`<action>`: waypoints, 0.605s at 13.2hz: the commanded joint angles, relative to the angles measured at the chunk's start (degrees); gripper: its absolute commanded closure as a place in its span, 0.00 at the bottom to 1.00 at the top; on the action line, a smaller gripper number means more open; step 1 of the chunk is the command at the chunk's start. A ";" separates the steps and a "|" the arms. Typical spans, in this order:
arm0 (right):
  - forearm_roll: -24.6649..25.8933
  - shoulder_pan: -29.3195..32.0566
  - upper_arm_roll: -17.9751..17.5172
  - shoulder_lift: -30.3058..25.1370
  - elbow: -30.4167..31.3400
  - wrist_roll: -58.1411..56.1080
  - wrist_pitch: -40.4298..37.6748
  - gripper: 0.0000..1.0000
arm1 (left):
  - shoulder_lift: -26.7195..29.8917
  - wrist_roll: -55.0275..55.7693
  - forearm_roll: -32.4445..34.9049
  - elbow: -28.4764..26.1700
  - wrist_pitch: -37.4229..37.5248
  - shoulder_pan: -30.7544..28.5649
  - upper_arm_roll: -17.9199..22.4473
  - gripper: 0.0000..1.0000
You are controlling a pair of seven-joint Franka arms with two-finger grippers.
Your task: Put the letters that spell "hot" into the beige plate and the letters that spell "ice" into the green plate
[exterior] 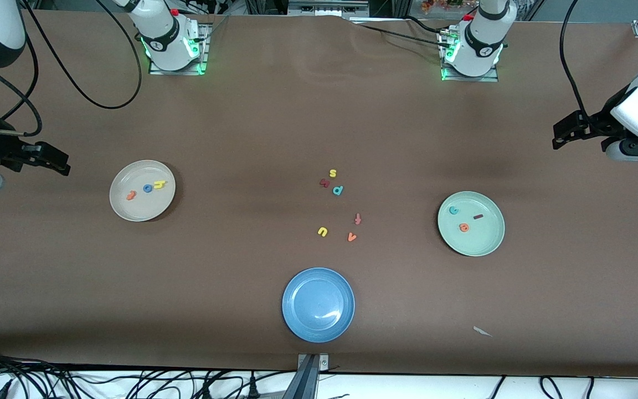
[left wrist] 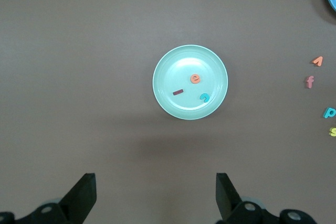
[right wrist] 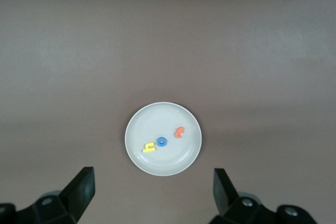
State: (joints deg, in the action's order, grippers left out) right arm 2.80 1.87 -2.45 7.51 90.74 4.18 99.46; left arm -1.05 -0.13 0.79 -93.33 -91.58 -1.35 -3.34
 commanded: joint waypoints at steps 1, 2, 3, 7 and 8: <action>0.63 4.54 -5.36 -1.54 2.51 0.04 2.05 0.00 | -0.71 0.39 -1.23 1.75 1.23 -0.23 -0.27 0.00; 0.63 4.55 -5.46 -1.36 3.21 -0.22 3.54 0.00 | -0.71 0.48 -1.23 1.75 1.31 -0.23 -0.27 0.00; 0.45 4.55 -5.46 -1.27 4.09 -0.31 4.94 0.00 | -0.71 0.40 -1.23 1.75 1.31 -0.14 -0.27 0.00; -3.05 4.46 -5.46 -1.10 4.01 1.44 4.52 0.00 | -0.97 0.48 -1.23 1.75 1.31 -0.23 -0.27 0.00; -3.41 4.46 -5.37 -1.10 4.01 1.45 4.52 0.00 | -1.15 0.48 -1.23 1.75 1.23 -0.23 -0.35 0.00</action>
State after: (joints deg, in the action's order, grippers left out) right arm 1.02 5.12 -6.81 7.51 93.79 4.78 103.37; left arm -1.22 -0.13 0.79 -93.30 -91.57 -1.32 -3.39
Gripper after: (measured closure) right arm 0.000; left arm 0.000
